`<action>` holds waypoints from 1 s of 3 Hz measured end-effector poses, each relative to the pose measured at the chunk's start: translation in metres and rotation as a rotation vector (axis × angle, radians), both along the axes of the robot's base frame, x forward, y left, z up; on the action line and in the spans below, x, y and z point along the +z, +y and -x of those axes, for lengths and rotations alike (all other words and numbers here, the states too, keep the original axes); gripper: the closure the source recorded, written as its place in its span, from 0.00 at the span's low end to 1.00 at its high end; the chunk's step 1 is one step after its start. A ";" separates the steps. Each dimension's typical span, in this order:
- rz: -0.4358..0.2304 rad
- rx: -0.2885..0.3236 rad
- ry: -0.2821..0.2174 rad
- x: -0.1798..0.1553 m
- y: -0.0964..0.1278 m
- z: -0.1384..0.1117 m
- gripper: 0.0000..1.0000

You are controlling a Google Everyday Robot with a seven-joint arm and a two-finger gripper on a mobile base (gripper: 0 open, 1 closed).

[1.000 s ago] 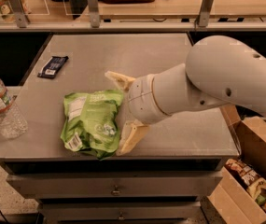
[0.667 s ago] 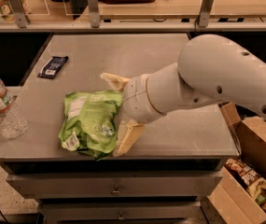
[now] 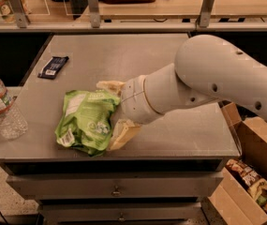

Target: Pick green rice chip bag

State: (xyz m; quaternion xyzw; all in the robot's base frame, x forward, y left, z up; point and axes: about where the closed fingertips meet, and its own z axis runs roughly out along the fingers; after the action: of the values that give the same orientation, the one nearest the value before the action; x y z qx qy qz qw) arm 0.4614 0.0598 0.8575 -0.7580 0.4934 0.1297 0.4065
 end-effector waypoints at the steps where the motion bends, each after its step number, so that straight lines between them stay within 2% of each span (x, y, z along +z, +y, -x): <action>1: -0.021 0.008 0.008 0.000 0.001 0.001 0.41; 3: -0.065 -0.015 0.036 0.000 0.000 -0.001 0.87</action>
Offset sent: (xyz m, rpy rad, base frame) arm 0.0034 -0.0027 -0.0033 0.0520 0.0300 -0.0150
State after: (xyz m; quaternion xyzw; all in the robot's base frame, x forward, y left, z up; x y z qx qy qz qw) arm 0.4626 0.0595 0.8575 -0.7381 0.5019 0.1561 0.4231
